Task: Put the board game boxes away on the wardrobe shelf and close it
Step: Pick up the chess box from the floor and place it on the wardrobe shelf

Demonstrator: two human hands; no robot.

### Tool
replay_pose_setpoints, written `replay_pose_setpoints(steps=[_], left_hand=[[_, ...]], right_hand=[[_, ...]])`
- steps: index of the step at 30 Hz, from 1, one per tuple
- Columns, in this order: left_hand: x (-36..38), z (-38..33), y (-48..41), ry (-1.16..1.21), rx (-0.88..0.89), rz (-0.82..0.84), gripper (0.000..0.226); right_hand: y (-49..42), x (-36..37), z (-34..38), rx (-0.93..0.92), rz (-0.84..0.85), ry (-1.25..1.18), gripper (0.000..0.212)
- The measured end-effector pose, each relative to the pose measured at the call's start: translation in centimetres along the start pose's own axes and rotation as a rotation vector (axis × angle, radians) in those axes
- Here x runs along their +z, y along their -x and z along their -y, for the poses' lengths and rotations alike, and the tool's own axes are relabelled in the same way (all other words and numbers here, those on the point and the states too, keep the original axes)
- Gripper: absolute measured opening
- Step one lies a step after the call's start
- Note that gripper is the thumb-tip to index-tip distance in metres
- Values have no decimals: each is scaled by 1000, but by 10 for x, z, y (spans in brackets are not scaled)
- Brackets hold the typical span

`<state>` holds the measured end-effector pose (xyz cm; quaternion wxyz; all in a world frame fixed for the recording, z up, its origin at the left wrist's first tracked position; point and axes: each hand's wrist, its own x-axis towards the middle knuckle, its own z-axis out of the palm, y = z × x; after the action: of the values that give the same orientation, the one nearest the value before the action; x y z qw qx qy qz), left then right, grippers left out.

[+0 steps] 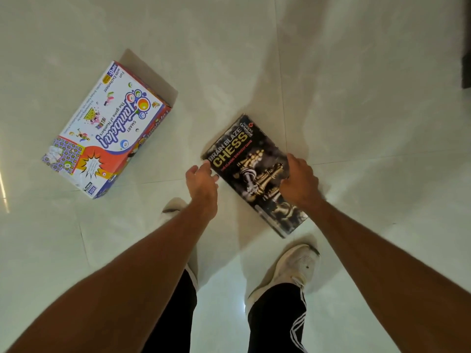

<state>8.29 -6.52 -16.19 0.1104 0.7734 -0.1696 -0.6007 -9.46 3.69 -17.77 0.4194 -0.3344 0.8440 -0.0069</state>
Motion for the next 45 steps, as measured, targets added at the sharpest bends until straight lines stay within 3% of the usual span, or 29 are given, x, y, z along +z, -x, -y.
replay_pose_setpoints(steps=[3,5,7,9,15,21,25,31,37,45], left_hand=[[0,10,12,-143,-154,223,39],[-2,21,18,-164,-187,285,33],[-5,25,28,-132,-140,289,28],[-20,14,44,-75,-63,299,37],[-95,-52,110,39,137,274,56],[-231,-155,258,163,213,200,61],[-342,-213,359,263,248,191,46],[-499,-309,463,344,386,189,57],[-602,-375,481,330,542,77,73],[-715,-513,389,335,653,-88,86]], right_hand=[[5,8,5,88,27,-97,53],[9,15,8,148,50,-229,44],[13,23,5,174,75,-330,36],[27,21,14,143,71,-412,30],[99,-30,93,-18,93,-532,52],[248,-152,247,-163,159,-473,55],[353,-216,352,-263,222,-429,63],[462,-276,513,-465,257,-286,68],[492,-284,647,-662,229,-164,64],[435,-257,884,-872,224,-29,66]])
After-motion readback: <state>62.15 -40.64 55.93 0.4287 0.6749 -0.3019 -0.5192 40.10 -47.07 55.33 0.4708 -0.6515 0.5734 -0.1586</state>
